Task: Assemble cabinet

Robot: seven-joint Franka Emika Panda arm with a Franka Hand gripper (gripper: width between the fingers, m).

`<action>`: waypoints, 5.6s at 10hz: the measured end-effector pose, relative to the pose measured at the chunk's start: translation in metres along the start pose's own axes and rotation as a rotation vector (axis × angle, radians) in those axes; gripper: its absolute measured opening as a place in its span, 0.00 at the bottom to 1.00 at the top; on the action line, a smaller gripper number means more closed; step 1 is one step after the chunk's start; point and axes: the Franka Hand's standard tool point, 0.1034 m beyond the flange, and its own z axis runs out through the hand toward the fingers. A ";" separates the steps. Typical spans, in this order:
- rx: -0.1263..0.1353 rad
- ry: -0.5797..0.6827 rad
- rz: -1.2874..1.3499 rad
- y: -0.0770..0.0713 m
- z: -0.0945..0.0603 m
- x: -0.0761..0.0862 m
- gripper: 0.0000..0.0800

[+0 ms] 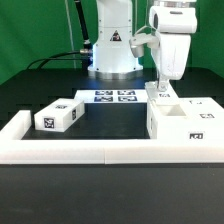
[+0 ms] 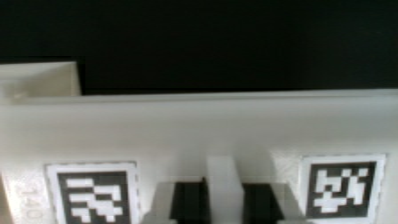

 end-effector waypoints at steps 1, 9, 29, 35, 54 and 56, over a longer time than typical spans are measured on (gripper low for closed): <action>-0.005 0.003 0.001 0.006 0.000 0.001 0.09; -0.032 0.016 -0.016 0.047 -0.001 0.001 0.09; 0.024 -0.011 -0.035 0.116 -0.006 -0.001 0.09; -0.124 0.012 0.023 0.096 -0.039 -0.036 0.98; -0.132 0.289 1.275 0.013 -0.014 -0.007 1.00; -0.131 0.313 1.345 0.012 -0.001 0.009 1.00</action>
Offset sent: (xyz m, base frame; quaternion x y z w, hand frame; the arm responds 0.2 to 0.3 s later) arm 0.0199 0.0112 -0.0044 0.0075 0.0104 -0.0122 0.9998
